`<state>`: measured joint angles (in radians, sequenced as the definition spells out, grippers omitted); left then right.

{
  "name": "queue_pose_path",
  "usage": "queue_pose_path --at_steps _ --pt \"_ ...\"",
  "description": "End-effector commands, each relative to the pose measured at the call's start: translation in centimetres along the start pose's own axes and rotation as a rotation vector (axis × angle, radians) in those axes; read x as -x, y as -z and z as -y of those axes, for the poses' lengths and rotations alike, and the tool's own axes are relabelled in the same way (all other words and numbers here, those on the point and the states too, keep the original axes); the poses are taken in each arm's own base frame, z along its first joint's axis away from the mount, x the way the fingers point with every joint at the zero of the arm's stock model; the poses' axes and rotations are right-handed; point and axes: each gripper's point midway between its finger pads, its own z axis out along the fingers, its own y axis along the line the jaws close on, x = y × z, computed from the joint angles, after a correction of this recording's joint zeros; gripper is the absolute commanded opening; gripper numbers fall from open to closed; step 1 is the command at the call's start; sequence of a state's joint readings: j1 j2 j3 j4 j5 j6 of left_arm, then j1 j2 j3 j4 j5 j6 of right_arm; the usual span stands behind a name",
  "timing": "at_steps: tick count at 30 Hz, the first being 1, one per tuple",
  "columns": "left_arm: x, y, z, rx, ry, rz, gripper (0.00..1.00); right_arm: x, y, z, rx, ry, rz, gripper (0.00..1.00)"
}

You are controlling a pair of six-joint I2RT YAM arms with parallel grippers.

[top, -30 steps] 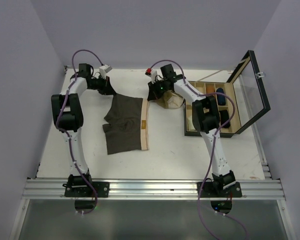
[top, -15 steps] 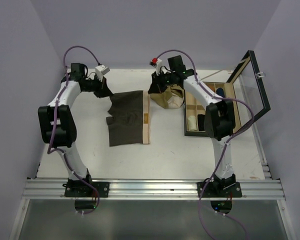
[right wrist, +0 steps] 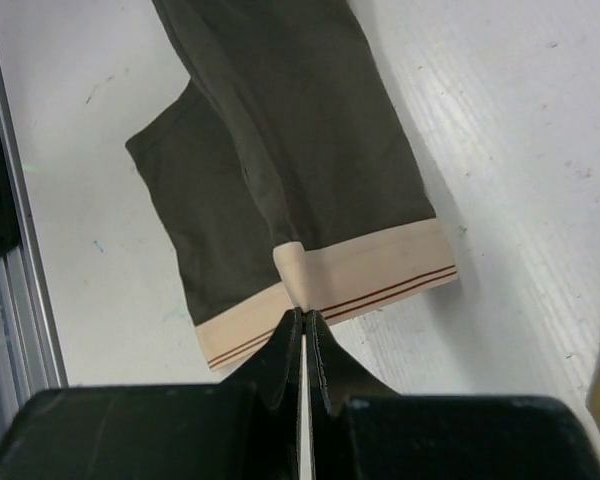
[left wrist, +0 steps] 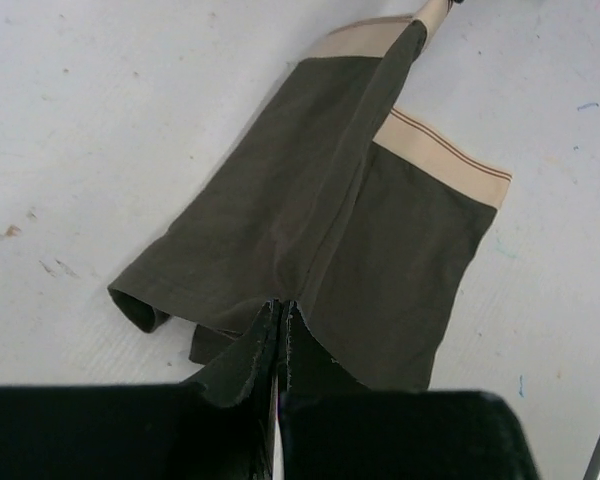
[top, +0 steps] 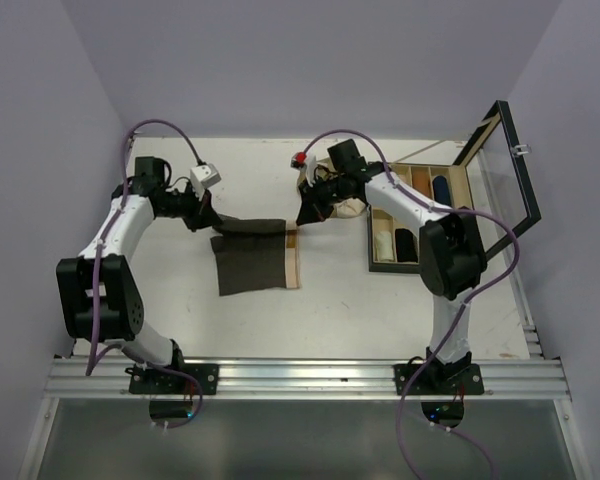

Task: Roll the underwear
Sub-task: Fold the underwear

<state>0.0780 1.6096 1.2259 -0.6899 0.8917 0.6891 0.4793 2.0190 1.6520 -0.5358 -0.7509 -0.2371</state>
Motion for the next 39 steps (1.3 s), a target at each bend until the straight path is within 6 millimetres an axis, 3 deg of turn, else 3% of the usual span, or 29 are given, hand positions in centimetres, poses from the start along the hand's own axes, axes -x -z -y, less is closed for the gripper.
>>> queue_pose_path --at_steps 1,9,16,20,27,34,38,39 --pt "-0.4 1.1 1.8 -0.002 -0.098 0.007 0.0 1.6 2.1 -2.9 -0.002 0.109 0.038 0.0" --pt "-3.6 1.6 4.6 -0.008 -0.148 -0.032 0.0 -0.3 1.9 -4.3 -0.002 0.127 -0.001 0.0" --pt "-6.8 1.7 6.4 -0.024 -0.174 -0.085 0.0 -3.8 0.3 -6.8 0.037 0.142 -0.07 0.0" --pt "-9.8 1.4 7.6 -0.04 -0.177 -0.137 0.0 -5.6 -0.8 -8.4 0.056 0.168 -0.1 0.0" --pt "-14.5 0.8 7.8 -0.052 -0.186 -0.255 0.0 -8.9 -3.1 -9.0 0.067 0.158 -0.166 0.0" --pt "-16.7 0.1 7.3 -0.069 -0.165 -0.335 0.0 -11.3 -5.0 -10.4 0.128 0.144 -0.242 0.0" --pt "-17.1 -0.1 6.5 -0.059 -0.157 -0.357 0.0 -12.1 -5.5 -12.2 0.173 0.161 -0.286 0.21" --pt "-17.1 -0.2 6.4 -0.063 -0.153 -0.36 0.06 -12.1 -5.4 -12.5 0.178 0.161 -0.291 0.25"
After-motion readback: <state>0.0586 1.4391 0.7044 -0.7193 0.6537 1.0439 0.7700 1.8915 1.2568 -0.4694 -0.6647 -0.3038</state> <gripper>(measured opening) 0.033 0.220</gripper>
